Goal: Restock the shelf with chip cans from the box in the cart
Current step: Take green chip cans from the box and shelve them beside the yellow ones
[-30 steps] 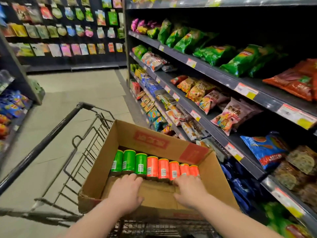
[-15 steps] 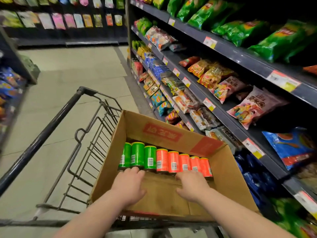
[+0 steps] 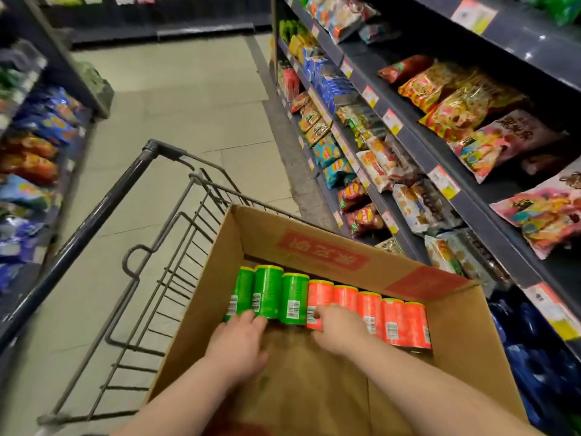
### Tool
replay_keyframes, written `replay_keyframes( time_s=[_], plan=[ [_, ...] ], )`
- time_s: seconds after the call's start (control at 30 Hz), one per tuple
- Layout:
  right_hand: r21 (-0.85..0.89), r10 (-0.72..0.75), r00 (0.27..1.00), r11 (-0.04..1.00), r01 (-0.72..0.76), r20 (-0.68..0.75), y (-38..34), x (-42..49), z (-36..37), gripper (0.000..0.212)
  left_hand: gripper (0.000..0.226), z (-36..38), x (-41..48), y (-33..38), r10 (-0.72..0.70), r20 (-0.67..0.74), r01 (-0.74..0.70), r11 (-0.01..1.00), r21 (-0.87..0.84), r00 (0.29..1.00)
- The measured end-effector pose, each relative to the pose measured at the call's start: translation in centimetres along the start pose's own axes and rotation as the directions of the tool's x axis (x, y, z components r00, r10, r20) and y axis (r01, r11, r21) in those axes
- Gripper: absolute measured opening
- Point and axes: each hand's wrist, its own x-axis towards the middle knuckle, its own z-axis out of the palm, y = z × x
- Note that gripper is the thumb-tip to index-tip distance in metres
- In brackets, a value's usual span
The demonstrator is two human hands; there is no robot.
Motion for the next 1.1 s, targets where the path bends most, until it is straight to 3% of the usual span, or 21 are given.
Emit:
replay_keyframes(
  time_s=[0.27, 0.47, 0.6, 0.77, 1.1],
  plan=[
    [0.233, 0.047, 0.998, 0.971, -0.057, 0.047, -0.6, 7.4, 1.0, 0.054, 0.071, 0.9, 3.5, -0.6, -0.168, 0.014, 0.168, 0.977, -0.135, 0.986],
    [0.430, 0.207, 0.976, 0.877, -0.215, 0.066, -1.5, 10.8, 2.3, 0.078, 0.074, 1.6, 5.0, -0.6, -0.226, -0.001, 0.219, 0.943, -0.250, 0.974],
    [0.452, 0.285, 0.958, 0.852, -0.265, 0.024, -2.2, 11.4, 3.1, 0.084, 0.075, 2.2, 5.2, -0.8, -0.257, -0.027, 0.237, 0.921, -0.309, 0.966],
    [0.455, 0.314, 0.949, 0.849, -0.269, -0.024, -2.6, 11.1, 3.4, 0.077, 0.074, 2.8, 5.2, -1.0, -0.291, -0.044, 0.259, 0.903, -0.342, 0.956],
    [0.544, 0.317, 0.947, 0.788, -0.288, 0.043, -2.7, 9.4, 4.8, 0.070, 0.074, 2.9, 5.3, -0.6, -0.298, -0.065, 0.265, 0.913, -0.309, 0.952]
  ],
)
